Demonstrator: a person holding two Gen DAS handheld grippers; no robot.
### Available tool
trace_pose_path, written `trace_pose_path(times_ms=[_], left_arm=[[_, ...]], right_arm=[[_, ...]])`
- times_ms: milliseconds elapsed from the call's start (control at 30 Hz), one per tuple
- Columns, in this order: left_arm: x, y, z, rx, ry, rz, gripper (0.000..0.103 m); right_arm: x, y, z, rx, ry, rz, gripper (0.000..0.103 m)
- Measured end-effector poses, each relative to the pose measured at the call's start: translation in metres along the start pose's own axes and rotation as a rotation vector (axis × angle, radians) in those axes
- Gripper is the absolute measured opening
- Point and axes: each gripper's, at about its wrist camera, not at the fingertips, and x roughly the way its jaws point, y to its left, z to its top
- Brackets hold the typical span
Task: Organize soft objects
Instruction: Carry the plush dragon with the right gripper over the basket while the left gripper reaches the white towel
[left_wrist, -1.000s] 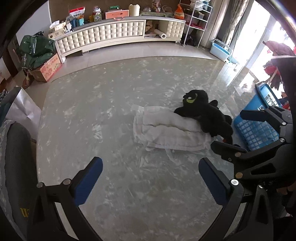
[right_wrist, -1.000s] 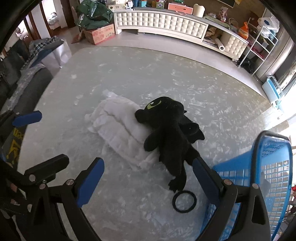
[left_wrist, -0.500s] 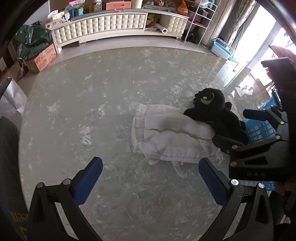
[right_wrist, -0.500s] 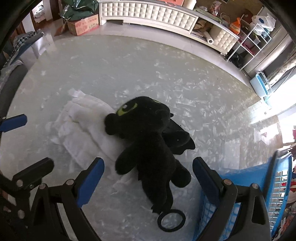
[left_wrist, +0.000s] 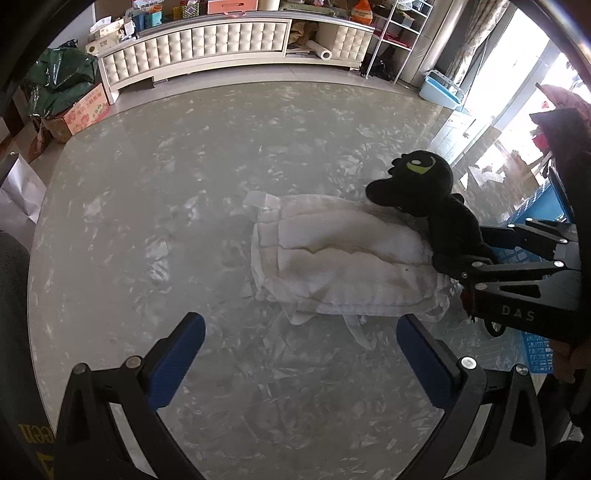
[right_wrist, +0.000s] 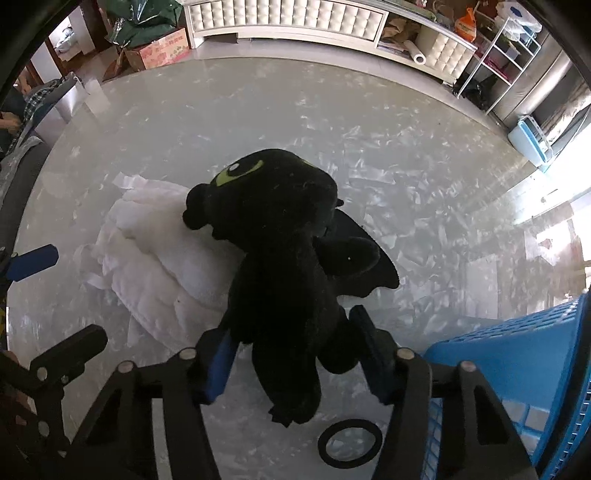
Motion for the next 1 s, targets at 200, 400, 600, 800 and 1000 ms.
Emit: trace_pose_path(times_ms=[200, 400, 600, 800, 1000], left_arm=[[-0.003, 0.005, -0.001, -0.015, -0.006, -0.005, 0.103], [-0.004, 0.008, 0.0, -0.029, -0.007, 0.005, 0.103], [-0.01, 0.011, 0.0, -0.045, -0.014, -0.007, 0.103], [-0.019, 0.006, 0.002, -0.033, -0.021, -0.01, 0.103], [-0.019, -0.001, 0.005, -0.014, -0.009, -0.001, 0.103]], right_arm=[[-0.012, -0.001, -0.008, 0.023, -0.031, 0.03, 0.049], [-0.034, 0.001, -0.016, 0.017, -0.059, 0.041, 0.049], [-0.066, 0.002, -0.026, -0.032, -0.078, 0.052, 0.049], [-0.102, -0.007, -0.038, -0.034, -0.119, 0.06, 0.049], [-0.134, -0.035, -0.043, -0.029, -0.176, 0.097, 0.032]])
